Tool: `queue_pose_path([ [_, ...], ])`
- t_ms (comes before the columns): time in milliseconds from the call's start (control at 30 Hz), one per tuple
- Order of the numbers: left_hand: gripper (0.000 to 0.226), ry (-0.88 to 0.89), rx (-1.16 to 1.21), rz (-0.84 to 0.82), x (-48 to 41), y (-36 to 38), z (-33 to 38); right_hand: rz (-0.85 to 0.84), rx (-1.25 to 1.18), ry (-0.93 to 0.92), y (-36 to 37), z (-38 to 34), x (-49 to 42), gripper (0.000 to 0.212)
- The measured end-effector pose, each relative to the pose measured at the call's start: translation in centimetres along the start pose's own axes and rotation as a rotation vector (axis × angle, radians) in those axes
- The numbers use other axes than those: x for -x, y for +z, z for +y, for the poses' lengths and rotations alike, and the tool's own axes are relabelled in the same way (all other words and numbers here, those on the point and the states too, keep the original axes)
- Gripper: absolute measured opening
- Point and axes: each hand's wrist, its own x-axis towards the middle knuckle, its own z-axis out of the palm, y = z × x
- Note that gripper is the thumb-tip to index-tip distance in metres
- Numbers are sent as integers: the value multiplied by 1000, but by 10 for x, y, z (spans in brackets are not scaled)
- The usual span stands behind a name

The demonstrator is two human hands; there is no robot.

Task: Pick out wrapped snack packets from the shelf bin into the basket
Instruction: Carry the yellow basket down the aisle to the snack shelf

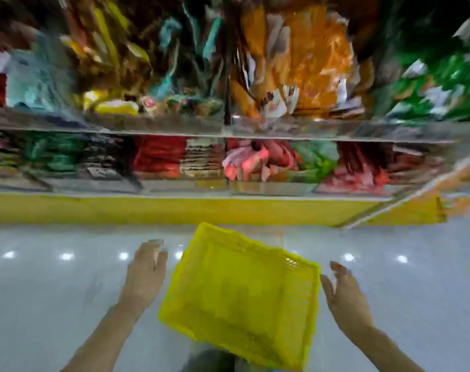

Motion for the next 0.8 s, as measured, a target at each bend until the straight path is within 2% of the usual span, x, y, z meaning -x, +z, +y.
queue_pose_path([
  [133,36,-125,-174,-201,-40,93,-75,-166,76,175,95,67,-22,55],
  [200,42,-172,-211,-222,-48,125,-107,-168,31,310,131,93,-26,59],
  [300,41,-221,-216,-233,-57,161,-142,-130,-97,505,175,118,-37,47],
  [367,36,-252,-180,-198,-56,172,-153,-115,-188,602,190,127,-41,29],
  [400,35,-257,-161,-182,-55,173,-154,-115,-229,619,192,130,-42,21],
  [433,35,-268,-141,-179,-54,172,-155,-116,-273,625,192,134,-43,23],
  [600,45,-376,-94,-197,-35,133,-151,-132,-417,629,159,115,-42,42],
  [700,51,-470,-61,-101,-6,89,-141,-140,-382,563,124,77,-34,51],
  [800,51,-539,8,31,27,32,-126,-133,-350,449,85,30,-21,50],
])
